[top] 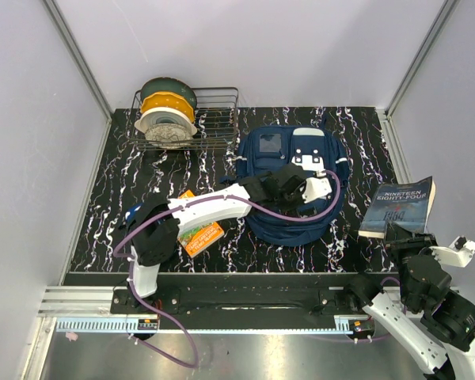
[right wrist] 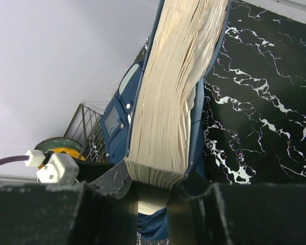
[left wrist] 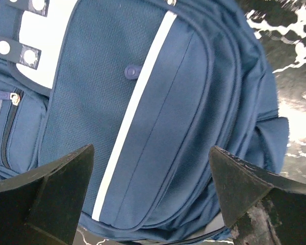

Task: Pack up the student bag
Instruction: Place the book in the student bag.

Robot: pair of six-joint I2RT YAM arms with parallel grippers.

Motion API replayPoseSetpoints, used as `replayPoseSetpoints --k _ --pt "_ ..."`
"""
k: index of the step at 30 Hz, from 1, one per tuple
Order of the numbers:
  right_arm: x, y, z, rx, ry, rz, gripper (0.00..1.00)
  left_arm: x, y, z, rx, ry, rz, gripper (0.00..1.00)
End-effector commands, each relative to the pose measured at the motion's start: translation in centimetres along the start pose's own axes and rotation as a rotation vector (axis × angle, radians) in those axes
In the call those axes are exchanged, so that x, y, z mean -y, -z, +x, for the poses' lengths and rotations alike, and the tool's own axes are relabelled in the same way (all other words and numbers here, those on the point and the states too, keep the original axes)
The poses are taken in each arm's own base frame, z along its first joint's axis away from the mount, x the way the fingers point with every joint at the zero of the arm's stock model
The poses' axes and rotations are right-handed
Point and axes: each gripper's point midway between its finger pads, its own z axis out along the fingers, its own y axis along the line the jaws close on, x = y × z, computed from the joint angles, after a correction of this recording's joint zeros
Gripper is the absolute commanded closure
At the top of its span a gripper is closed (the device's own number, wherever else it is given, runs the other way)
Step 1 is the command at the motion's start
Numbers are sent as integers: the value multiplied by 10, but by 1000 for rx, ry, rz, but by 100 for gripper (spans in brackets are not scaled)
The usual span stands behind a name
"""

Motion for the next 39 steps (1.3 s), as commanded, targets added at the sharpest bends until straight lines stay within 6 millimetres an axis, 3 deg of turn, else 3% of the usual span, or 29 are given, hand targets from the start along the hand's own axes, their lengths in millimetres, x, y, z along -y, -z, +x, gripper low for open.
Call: replayPoseSetpoints --k 1,12,15,17,19,20,22,23,31,32,39 --pt "-16 2 -16 47 -119 -44 94 -14 -8 15 -28 -92 -49 1" --pt "-11 0 -12 45 -128 -24 93 -5 -42 39 -97 -116 -21 9" --pt "-11 0 -12 46 -130 -24 93 -8 -48 43 -118 -118 -35 32" --pt "-10 0 -12 47 -129 -22 93 -10 -50 45 -130 -112 -47 57" --pt "-10 0 -13 48 -130 -19 93 -17 -47 39 -128 -104 -82 68" --pt "-9 0 -13 48 -128 -19 93 -21 -45 36 -123 -101 -98 81" --pt "-8 0 -12 48 -126 -16 92 -27 -39 31 -114 -102 -125 88" --pt "-8 0 -12 49 -127 -13 92 -31 -34 23 -95 -99 -141 98" --pt "-7 0 -10 40 -118 -11 93 -62 12 -31 12 -57 -224 100" --pt "-8 0 -10 36 -117 -14 93 -69 23 -47 48 -48 -240 100" --pt "-16 1 7 -42 -77 -49 94 -102 63 -85 121 31 -258 100"
